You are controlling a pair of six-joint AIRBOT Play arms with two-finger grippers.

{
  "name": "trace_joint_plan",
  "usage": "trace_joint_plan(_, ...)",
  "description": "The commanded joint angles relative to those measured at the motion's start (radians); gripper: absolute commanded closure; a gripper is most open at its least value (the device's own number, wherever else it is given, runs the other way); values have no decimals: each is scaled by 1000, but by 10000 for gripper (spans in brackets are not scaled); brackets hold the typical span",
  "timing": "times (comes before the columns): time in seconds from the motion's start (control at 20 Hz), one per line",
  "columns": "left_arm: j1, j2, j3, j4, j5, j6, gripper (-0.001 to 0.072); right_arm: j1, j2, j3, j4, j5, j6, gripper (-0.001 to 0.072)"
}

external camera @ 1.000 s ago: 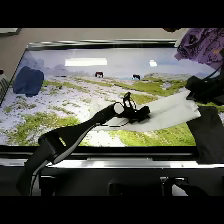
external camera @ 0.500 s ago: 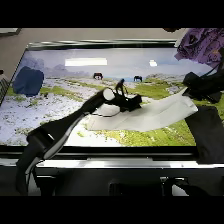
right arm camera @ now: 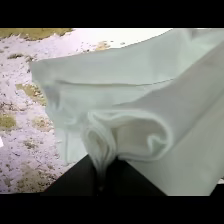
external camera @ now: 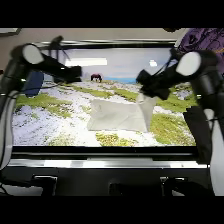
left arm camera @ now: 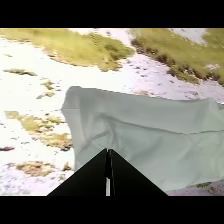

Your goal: Fold the clothes and pants, and hang the long-sleeved shirts on hangers.

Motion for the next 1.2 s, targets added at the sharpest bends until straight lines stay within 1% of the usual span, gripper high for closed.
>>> trace_joint_plan(0.0, 148, 97, 0, 53, -111, 40, 690, 169, -90, 1, -24, -166, 117, 678)
trace_joint_plan(0.15, 211, 118, 0, 53, -135, 66, 690, 243, -171, 1, -16, -284, 146, 678)
trace_joint_plan(0.35, 232, 117, 0, 53, -140, 74, 689, 280, -255, 1, 53, -372, 143, 678)
trace_joint_plan(0.6, 231, 115, 0, 53, -138, 74, 689, 303, -299, 1, 97, -387, 94, 678)
trace_joint_plan(0.8, 231, 115, 0, 53, -137, 74, 689, 310, -336, 1, 106, -391, 87, 678)
trace_joint_plan(1.0, 231, 115, -2, 53, -137, 73, 689, 310, -381, 1, 108, -408, 48, 676)
trace_joint_plan(1.05, 231, 114, -3, 53, -137, 73, 689, 310, -392, 1, 118, -420, 34, 643)
trace_joint_plan(1.15, 231, 112, -3, 53, -137, 73, 689, 310, -401, 1, 148, -449, -12, 427)
